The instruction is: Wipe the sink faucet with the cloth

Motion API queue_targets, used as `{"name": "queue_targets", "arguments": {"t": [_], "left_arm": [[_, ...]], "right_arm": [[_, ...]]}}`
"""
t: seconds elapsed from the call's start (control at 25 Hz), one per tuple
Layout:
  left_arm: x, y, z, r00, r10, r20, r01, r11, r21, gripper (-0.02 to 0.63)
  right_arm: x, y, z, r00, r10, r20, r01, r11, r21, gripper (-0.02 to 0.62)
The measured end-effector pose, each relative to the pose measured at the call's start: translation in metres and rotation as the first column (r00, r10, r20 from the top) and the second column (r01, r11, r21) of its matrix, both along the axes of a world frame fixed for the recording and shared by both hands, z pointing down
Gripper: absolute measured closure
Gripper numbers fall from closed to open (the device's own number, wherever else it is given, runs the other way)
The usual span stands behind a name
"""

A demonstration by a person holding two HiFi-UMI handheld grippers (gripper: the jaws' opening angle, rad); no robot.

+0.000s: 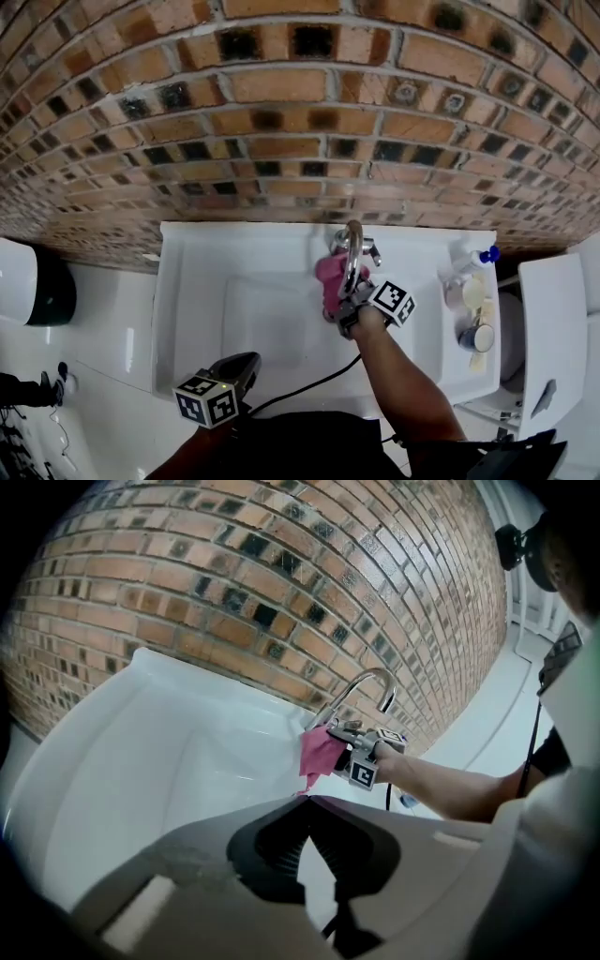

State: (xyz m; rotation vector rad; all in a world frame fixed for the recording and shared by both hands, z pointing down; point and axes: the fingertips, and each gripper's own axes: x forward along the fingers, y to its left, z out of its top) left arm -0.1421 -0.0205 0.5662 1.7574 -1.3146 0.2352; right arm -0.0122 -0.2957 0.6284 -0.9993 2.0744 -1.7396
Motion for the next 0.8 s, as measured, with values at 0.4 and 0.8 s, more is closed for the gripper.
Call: {"name": "queue_targets", "arguments": {"t": [0.4, 0.8], "left_arm": [[-0.01, 0.006, -0.005, 0.999, -0.045, -0.015, 0.045, 0.998, 0.034, 0.602], [-0.002, 0.009, -0.014, 0.998, -0.041, -0.046, 0.045, 0.996, 0.082, 0.602]], "right_arm": [[-0.013, -0.005, -0.046, 0.996, -0.023, 0.091, 0.018, 0.998, 0.065, 0.532], [-0.006, -0.011, -0.108, 0.959, 0.016, 0.283, -0.044, 0.995, 0.091, 0.532]]}}
